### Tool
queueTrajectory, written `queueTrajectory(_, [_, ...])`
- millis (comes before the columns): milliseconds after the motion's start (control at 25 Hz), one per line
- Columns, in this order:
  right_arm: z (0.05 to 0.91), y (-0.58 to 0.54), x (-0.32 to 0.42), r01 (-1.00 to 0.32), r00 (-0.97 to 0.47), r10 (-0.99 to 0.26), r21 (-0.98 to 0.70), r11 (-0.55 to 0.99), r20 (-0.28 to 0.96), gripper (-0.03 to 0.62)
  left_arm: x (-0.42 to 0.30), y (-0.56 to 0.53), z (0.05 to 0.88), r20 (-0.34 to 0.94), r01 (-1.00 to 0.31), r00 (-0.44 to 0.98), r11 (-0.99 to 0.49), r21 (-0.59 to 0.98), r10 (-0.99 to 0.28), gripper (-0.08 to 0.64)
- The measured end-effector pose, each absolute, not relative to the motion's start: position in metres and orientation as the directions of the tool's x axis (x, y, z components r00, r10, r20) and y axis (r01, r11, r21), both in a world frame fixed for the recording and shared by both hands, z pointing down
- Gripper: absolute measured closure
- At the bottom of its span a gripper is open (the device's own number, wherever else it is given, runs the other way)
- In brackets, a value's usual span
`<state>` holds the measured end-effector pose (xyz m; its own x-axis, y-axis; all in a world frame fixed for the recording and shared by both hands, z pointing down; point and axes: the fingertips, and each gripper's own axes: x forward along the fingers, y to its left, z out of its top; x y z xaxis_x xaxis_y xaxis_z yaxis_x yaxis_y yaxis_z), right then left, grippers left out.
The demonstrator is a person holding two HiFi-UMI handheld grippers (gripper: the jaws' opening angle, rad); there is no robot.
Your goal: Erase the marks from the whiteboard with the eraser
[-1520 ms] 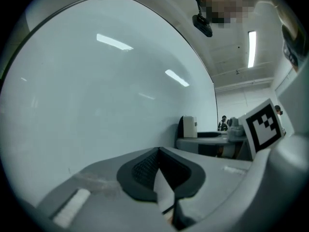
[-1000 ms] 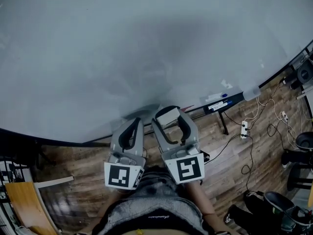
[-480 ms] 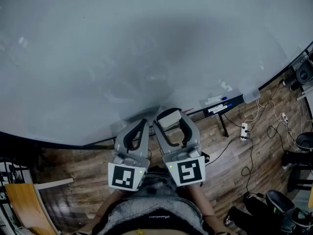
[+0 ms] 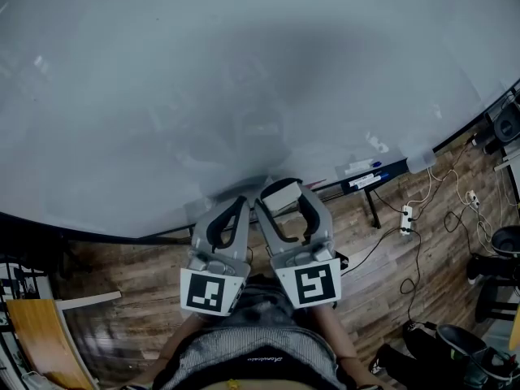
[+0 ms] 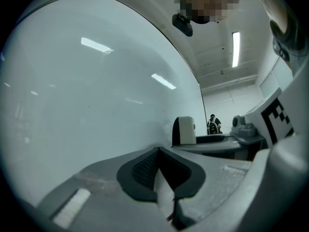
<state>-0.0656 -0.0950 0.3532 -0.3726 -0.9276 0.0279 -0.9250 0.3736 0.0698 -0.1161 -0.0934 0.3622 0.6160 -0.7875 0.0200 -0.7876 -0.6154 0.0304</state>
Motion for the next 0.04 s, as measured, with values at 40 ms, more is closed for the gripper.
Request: queueTrajectory(40, [0.3534,-0.0953,-0.0664,-0.924,-0.374,-0.927,0.070,0.375,0.028,0.333,-0.1166,-0.0937,0.3626,0.022,-0.788,0.616,-0.615,0.030,-0.788,0.557])
